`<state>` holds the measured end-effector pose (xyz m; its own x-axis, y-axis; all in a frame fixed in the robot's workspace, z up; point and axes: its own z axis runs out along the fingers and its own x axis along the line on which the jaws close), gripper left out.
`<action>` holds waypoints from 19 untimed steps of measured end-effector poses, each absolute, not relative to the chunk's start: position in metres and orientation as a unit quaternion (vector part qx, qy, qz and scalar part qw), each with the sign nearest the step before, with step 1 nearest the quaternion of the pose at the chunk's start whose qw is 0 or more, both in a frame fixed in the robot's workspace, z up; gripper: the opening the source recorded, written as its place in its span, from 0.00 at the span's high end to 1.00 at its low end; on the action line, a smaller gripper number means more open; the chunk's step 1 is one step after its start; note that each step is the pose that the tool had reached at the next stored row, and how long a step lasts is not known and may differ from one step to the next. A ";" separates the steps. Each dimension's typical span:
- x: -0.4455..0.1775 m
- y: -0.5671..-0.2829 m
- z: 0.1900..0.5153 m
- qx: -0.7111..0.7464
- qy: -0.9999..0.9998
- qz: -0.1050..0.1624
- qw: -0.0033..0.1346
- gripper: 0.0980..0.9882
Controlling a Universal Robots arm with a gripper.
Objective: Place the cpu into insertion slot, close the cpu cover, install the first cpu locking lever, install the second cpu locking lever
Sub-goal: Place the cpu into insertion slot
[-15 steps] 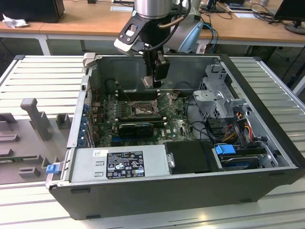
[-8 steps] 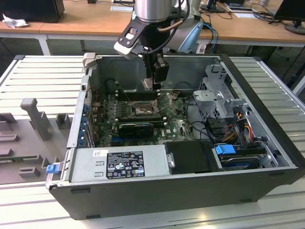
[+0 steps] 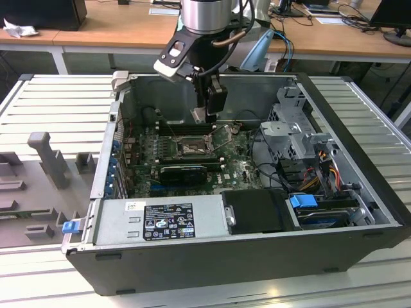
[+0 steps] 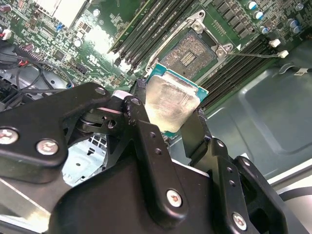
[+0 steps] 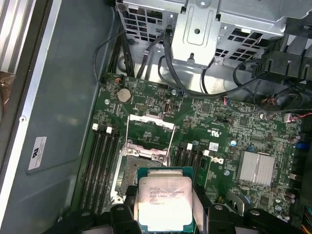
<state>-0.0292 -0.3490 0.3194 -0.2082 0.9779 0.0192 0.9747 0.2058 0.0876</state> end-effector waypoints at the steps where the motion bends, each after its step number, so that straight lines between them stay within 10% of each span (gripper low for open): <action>1: -0.029 -0.349 0.319 0.629 0.776 0.040 0.020 0.52; 19: -0.029 -0.349 0.308 0.648 0.761 0.039 0.022 0.52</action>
<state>-0.0292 -0.3490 0.3080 -0.1600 0.9870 0.0167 0.9836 0.1580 0.0871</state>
